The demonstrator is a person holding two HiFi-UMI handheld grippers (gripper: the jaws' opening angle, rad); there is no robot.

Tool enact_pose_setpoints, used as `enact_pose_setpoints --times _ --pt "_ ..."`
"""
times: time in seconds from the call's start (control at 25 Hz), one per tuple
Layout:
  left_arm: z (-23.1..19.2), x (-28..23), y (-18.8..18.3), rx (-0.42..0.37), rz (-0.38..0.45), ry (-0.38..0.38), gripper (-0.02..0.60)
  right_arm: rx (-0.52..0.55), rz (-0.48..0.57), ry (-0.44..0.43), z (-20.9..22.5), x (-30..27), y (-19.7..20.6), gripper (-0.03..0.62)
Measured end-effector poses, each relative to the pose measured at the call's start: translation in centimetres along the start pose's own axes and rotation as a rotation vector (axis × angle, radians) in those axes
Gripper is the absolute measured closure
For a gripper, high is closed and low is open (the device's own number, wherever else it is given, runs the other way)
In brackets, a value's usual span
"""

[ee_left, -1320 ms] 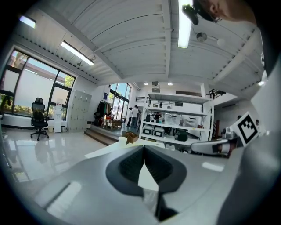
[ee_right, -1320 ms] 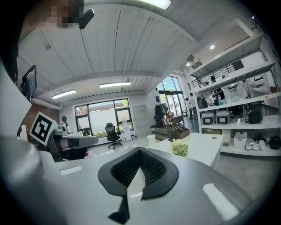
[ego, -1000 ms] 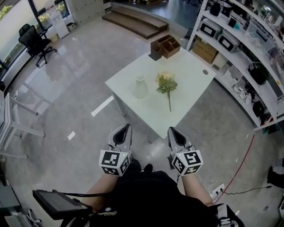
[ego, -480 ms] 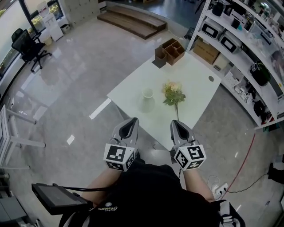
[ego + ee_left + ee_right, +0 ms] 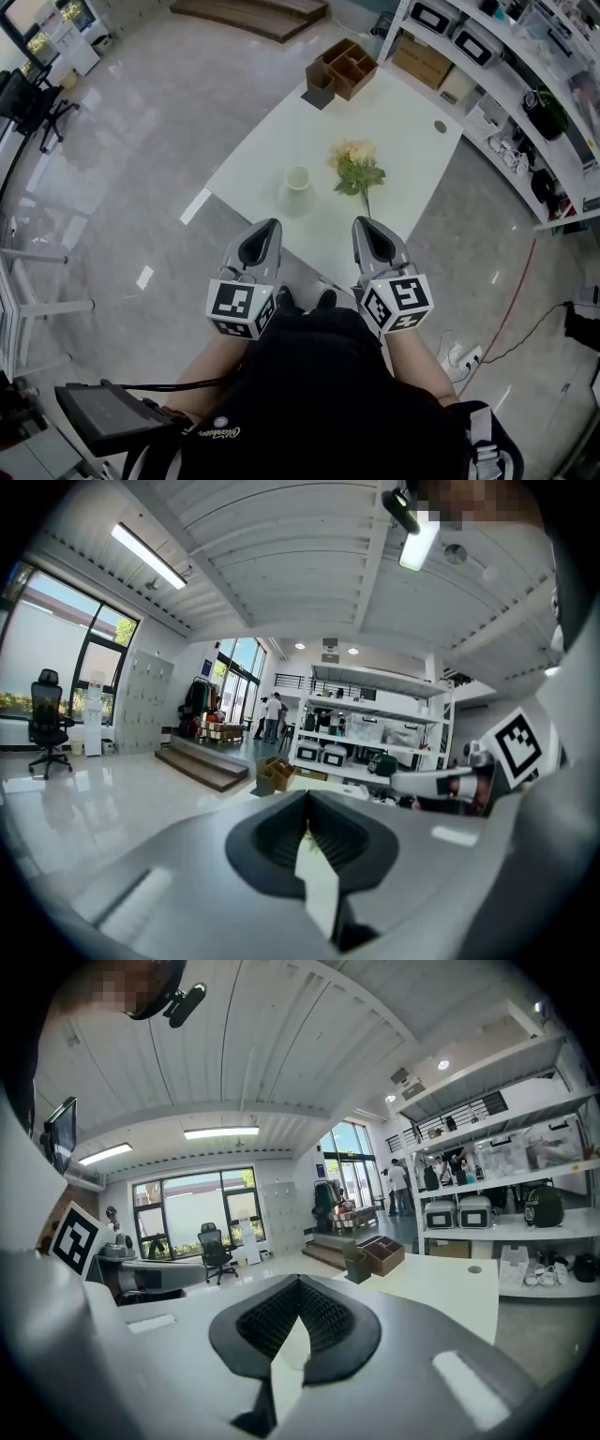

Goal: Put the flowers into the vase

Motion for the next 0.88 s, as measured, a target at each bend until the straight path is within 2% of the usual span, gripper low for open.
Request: enact_pose_setpoints --times 0.24,0.44,0.6,0.76,0.88 --pt "0.8 -2.0 1.2 0.027 -0.044 0.014 0.575 -0.017 -0.059 -0.038 1.7 -1.0 1.0 0.595" --pt "1.4 -3.9 3.6 0.07 -0.113 0.042 0.575 -0.043 -0.116 -0.024 4.0 -2.0 2.6 0.595" --pt "1.7 -4.5 4.5 0.079 -0.138 0.046 0.575 -0.054 -0.147 -0.013 4.9 -2.4 3.5 0.595" --pt "1.5 -5.2 5.2 0.091 -0.165 0.046 0.574 -0.045 -0.237 -0.021 6.0 -3.6 6.1 0.595" --pt "1.7 -6.1 5.4 0.088 -0.174 0.055 0.575 -0.013 -0.355 -0.023 7.9 -5.5 9.0 0.594"
Point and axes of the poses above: the fingertips, and each gripper's own axes: x backward along the fingers, z to its right, y out of its underside, the point moved 1 cm from there along x, backward along the fingers, and after that the axes turned 7 degrees about x, right-handed, at the moved point
